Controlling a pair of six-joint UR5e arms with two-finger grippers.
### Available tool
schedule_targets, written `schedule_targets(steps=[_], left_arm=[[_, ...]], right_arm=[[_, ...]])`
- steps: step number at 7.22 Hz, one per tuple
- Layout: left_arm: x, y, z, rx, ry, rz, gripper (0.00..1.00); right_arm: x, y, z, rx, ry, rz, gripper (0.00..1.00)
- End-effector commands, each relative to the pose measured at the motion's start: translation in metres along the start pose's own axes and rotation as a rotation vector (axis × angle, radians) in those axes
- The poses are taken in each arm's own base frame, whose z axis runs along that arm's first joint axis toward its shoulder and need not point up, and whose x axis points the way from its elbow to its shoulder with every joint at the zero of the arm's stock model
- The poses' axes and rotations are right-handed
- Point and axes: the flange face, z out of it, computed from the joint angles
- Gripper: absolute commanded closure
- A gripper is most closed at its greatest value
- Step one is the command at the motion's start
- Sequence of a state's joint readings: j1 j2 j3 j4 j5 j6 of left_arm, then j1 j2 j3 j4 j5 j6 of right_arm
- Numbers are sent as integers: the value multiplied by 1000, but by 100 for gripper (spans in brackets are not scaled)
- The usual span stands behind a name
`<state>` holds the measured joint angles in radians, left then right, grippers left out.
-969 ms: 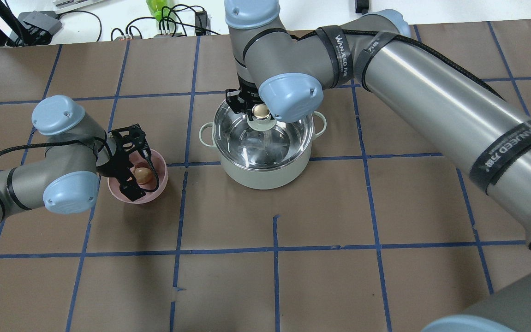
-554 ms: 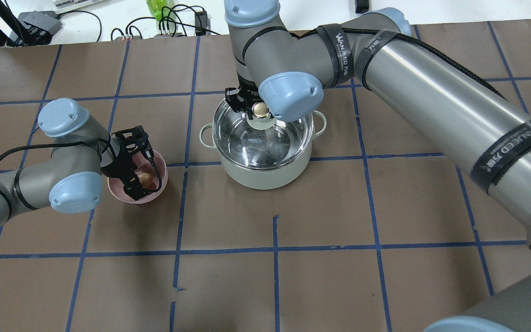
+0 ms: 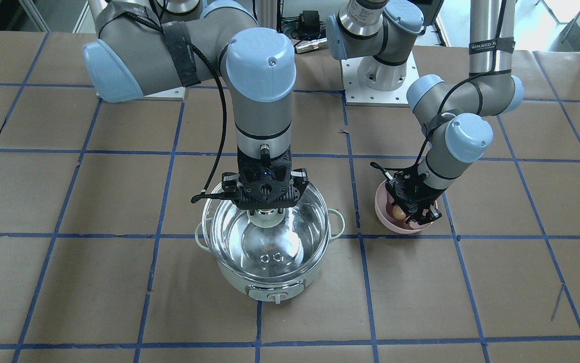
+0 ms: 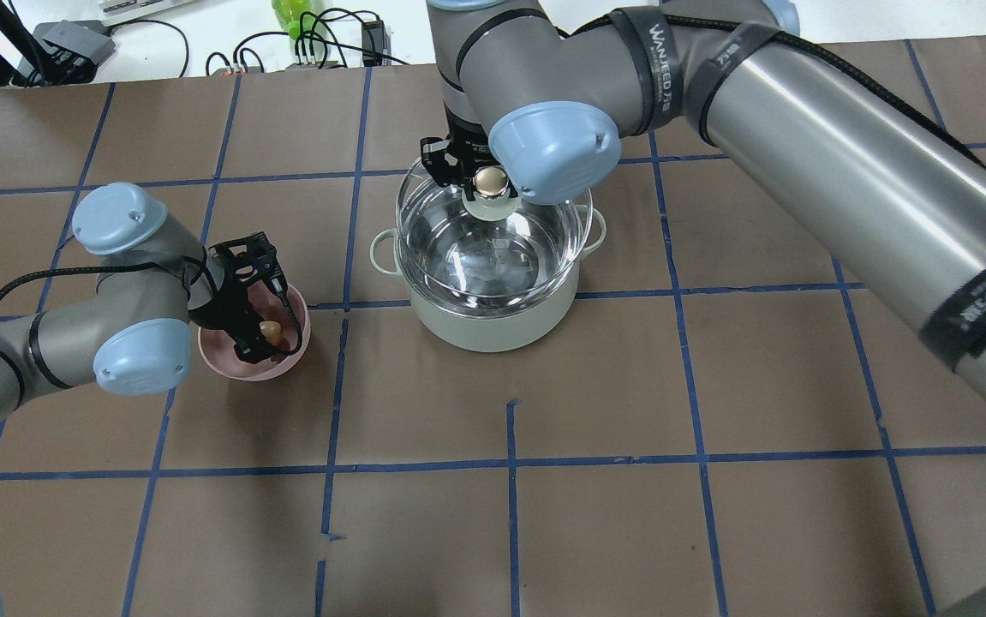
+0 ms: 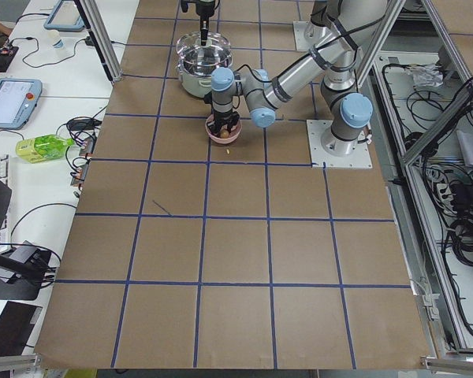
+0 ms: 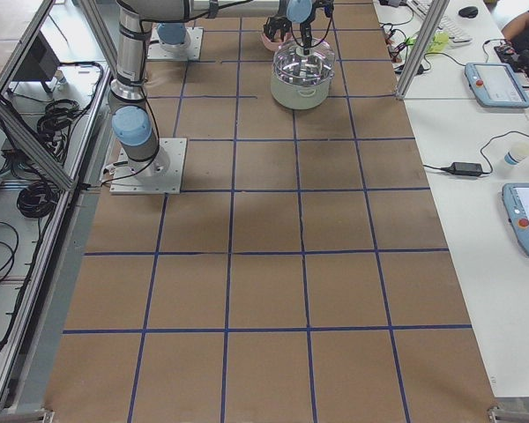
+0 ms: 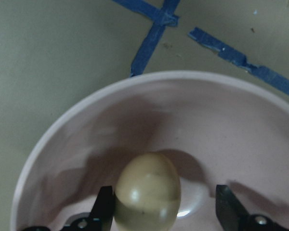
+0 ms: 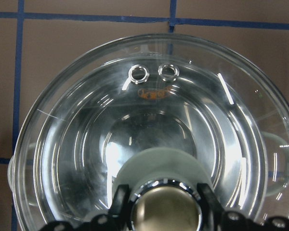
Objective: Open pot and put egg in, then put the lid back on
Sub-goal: 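Lift the glass lid off with the right gripper while the left raises the egg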
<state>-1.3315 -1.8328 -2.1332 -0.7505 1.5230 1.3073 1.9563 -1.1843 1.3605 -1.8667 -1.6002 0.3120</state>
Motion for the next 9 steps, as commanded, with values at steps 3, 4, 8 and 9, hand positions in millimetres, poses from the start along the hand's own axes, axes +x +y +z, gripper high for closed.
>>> schedule_targets(steps=[3, 4, 8, 9], left_arm=[[-1, -1, -1, 11, 4, -40, 77], [0, -1, 0, 13, 8, -40, 78], [-6, -1, -25, 15, -18, -73, 81], [-11, -4, -50, 16, -28, -127, 81]], right_arm=[[146, 27, -91, -109, 28, 0, 96], [180, 36, -109, -108, 30, 32, 96], [235, 55, -134, -127, 36, 149, 97], [234, 55, -134, -127, 36, 144, 98]])
